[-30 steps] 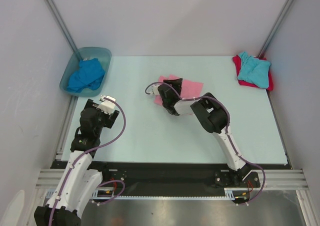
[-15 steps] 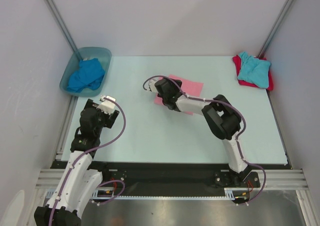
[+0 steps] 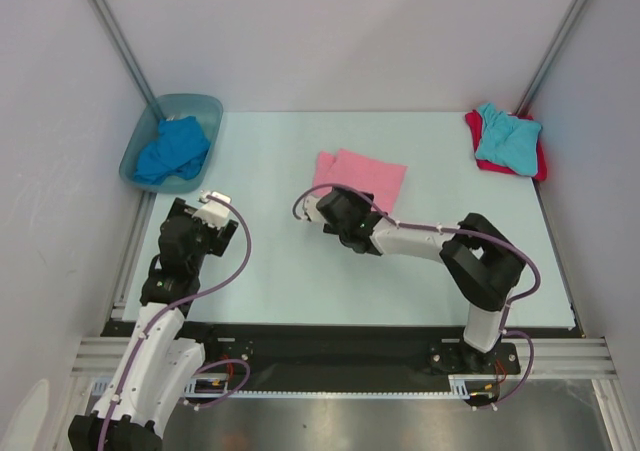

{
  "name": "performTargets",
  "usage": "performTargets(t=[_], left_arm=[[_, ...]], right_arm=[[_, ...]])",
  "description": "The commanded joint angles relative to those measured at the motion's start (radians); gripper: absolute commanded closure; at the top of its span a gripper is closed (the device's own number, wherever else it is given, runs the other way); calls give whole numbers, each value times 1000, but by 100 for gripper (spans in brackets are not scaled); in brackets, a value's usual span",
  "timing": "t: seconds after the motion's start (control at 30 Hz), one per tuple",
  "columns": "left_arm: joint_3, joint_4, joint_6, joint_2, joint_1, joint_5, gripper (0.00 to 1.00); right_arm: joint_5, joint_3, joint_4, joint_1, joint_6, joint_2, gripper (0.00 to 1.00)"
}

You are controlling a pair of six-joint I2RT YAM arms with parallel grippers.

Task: Fold and stack the t-shirts
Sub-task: Neatly place the folded tshirt to the corner

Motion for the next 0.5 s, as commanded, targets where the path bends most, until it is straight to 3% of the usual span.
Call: performTargets(t=[0.0, 0.47], left_arm=[[20, 11, -10, -15, -6, 16, 0], [25, 6, -10, -13, -6, 17, 0]], right_arm=[[-23, -83, -10, 40, 35, -35, 27], [-57, -180, 85, 106, 68, 14, 25]])
